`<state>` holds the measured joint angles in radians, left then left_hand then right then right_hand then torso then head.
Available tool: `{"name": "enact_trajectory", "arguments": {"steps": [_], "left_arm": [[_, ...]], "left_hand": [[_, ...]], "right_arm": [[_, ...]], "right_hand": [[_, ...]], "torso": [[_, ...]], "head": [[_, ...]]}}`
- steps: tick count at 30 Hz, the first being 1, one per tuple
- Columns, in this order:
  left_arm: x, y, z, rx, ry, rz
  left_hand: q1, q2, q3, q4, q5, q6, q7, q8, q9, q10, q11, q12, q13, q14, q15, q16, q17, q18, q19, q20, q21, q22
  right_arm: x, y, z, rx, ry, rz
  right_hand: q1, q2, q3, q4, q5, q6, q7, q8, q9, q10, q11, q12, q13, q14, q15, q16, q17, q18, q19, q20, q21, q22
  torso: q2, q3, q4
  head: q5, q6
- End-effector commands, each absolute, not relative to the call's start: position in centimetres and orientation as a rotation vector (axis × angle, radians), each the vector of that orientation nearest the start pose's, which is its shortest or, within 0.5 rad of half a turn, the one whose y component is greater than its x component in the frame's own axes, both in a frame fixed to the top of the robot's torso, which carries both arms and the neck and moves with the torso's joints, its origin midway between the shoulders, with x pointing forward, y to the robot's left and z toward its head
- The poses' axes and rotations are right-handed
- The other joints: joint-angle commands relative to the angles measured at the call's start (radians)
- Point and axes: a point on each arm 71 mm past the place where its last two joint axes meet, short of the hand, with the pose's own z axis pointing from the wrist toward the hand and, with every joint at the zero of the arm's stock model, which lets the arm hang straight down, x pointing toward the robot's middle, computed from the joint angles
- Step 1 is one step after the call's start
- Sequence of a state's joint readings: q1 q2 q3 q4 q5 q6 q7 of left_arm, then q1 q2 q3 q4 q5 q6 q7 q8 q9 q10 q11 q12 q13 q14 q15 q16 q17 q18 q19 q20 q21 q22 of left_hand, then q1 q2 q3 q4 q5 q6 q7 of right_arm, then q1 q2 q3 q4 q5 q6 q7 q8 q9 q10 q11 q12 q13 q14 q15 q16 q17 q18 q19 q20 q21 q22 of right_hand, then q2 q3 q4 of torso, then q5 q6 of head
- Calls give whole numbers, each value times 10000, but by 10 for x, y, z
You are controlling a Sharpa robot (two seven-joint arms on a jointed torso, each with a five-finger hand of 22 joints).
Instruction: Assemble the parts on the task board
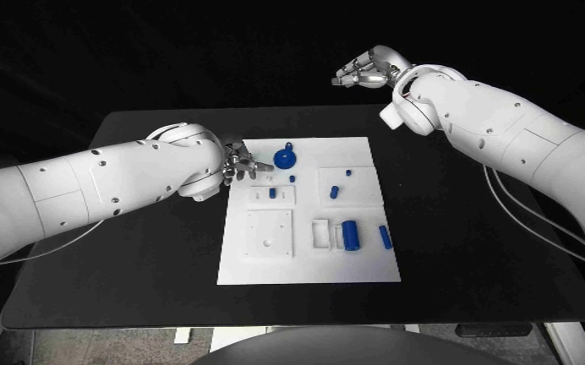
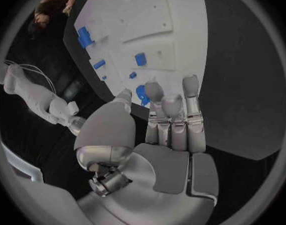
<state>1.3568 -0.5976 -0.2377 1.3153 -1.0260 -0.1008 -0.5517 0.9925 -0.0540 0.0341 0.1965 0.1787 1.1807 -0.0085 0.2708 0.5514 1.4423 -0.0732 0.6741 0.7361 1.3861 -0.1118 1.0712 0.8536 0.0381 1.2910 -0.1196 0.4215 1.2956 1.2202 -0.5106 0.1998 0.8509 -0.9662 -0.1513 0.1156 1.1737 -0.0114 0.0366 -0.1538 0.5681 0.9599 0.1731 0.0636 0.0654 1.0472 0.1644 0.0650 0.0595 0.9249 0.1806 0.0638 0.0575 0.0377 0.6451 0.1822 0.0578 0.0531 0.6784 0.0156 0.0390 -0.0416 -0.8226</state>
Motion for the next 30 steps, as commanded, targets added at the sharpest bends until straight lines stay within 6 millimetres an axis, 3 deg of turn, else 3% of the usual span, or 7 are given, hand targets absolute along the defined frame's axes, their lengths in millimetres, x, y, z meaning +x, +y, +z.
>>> {"name": "enact_trajectory", "arguments": {"steps": [1, 6, 10, 17, 21, 26, 30], "left_arm": [[529, 173, -203, -2875, 21940, -3685], [549, 192, -180, -3346, 21801, -3500], [563, 201, -171, -3393, 21996, -3244], [584, 211, -163, -3545, 21936, -2981], [594, 212, -160, -3520, 21868, -2868], [603, 209, -160, -3041, 21915, -2578], [606, 208, -166, -2733, 22025, -2247]], "left_hand": [[103, 270, -247, -425, 65, -514, 233, -382, -608, -371, 174, -514, -396, -392, 137, -1009, -795, 9, -176, 92, -533, -385], [43, 280, -461, -538, 48, -759, 531, -1117, -2148, -533, 364, -1593, -1386, -385, 279, -2422, -1602, -71, -6, 191, -1681, -1474], [47, 466, -607, -675, 34, -640, 562, -1468, -2870, -313, 348, -1673, -1512, -241, 205, -2197, -1306, -115, 347, 89, -1786, -1559], [259, 910, -826, -1139, 97, -704, 591, -1484, -3034, -385, 349, -1516, -1401, -252, 216, -2050, -1215, -96, 306, 101, -1770, -1263], [339, 1034, -892, -1320, 125, -751, 608, -1488, -3065, -436, 368, -1519, -1410, -302, 229, -2049, -1223, -95, 278, 118, -1827, -1212], [434, 1028, -954, -1456, 71, -840, 648, -1551, -3147, -511, 408, -1500, -1402, -398, 265, -2011, -1212, -100, 223, 149, -1887, -1165], [462, 1018, -986, -1465, 8, -815, 655, -1577, -3230, -562, 420, -1447, -1384, -466, 285, -1936, -1203, -81, 200, 177, -1926, -1107]], "right_arm": [[609, -240, -149, 4346, 15764, 8875], [609, -246, -152, 4373, 15769, 8829], [609, -248, -153, 4380, 15776, 8819], [608, -252, -153, 4430, 15674, 8774], [607, -255, -152, 4526, 15567, 8790], [606, -258, -149, 4714, 15375, 8934], [604, -259, -148, 4791, 15324, 9034]], "right_hand": [[22, 80, 234, -85, -105, 122, -61, -21, 2, 64, -51, -53, -16, 150, -8, -62, -4, 54, 191, -28, -50, 2], [-127, 70, 525, -164, -120, 277, -128, -17, 2, 178, -135, -49, -15, 860, -129, -37, 22, 84, 822, -122, -11, 36], [-161, 67, 594, -177, -119, 290, -134, -17, 0, 203, -147, -49, -15, 1247, -242, -26, 34, 122, 1480, -211, 35, 72], [-203, 27, 569, -158, -90, 194, -95, -19, -1, 134, -102, -50, -15, 1259, -236, -32, 34, 91, 1468, -221, 13, 62], [-205, 20, 559, -155, -90, 177, -89, -21, -1, 119, -98, -51, -15, 1246, -230, -35, 32, 86, 1431, -217, 10, 60], [-167, 39, 548, -145, -81, 177, -92, -15, 3, 115, -99, -49, -15, 1255, -229, -29, 35, 85, 1436, -219, 19, 64], [-139, 76, 588, -146, -91, 201, -102, -16, 3, 143, -109, -48, -15, 1280, -240, -29, 35, 89, 1477, -226, 22, 67]], "torso": [[-12, 9, 7], [15, -8, -33], [45, -18, -63], [121, -50, -118], [169, -73, -147], [256, -104, -222], [321, -120, -272]], "head": [[115, 199], [231, 438], [342, 615], [546, 894], [679, 1042], [869, 1209], [922, 1313]]}}
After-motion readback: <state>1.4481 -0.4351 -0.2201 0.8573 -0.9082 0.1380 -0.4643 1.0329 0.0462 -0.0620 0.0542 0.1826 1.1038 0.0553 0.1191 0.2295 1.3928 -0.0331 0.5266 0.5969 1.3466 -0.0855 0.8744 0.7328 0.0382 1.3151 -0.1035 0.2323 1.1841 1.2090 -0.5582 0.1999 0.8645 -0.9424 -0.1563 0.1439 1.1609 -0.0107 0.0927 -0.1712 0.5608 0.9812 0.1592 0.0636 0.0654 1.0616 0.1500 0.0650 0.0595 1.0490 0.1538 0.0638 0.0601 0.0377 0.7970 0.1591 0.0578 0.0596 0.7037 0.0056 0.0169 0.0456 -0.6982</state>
